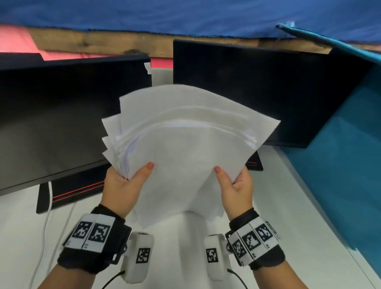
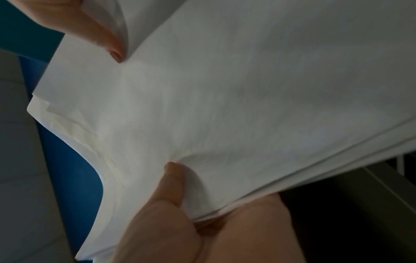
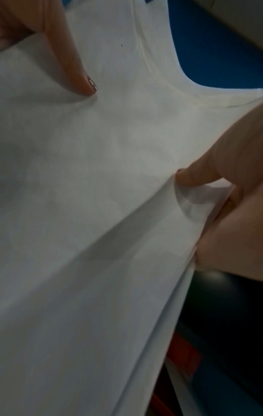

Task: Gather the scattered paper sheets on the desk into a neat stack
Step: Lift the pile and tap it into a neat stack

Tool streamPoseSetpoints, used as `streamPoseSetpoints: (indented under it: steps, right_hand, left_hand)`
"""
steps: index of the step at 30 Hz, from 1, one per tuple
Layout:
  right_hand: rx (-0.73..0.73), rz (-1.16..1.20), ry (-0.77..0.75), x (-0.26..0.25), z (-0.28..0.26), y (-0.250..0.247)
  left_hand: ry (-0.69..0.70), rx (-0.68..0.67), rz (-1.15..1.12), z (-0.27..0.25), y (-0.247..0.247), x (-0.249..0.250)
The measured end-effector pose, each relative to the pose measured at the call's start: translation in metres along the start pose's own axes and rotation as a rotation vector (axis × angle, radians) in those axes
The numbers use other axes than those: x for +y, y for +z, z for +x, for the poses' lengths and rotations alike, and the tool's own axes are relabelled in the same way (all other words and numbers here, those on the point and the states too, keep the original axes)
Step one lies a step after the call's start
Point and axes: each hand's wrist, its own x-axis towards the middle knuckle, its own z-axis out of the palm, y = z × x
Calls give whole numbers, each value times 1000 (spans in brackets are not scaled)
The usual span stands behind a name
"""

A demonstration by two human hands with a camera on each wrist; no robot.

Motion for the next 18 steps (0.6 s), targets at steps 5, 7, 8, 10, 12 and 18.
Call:
streamPoseSetpoints:
  steps: [5, 7, 8, 10, 12, 18]
  right_hand:
    - [1, -74, 5, 4, -8, -13]
    - [-21, -81, 16, 4, -10, -12]
    - [-42, -78, 5, 4, -9, -11]
    - [-71, -69, -49, 1, -8, -8]
    - [-54, -68, -122, -5, -7, -8]
    - [25, -145, -424, -40, -5, -6]
  left_hand:
    - [-42, 36, -46, -8, -7, 4]
    - [-42, 58, -29, -10, -5, 5]
    - [-27, 54, -25, -9, -4, 7]
    - [25, 20, -7, -6, -2, 15]
    - [87, 14, 2, -2, -4, 19]
    - [209, 49, 34, -3, -8, 35]
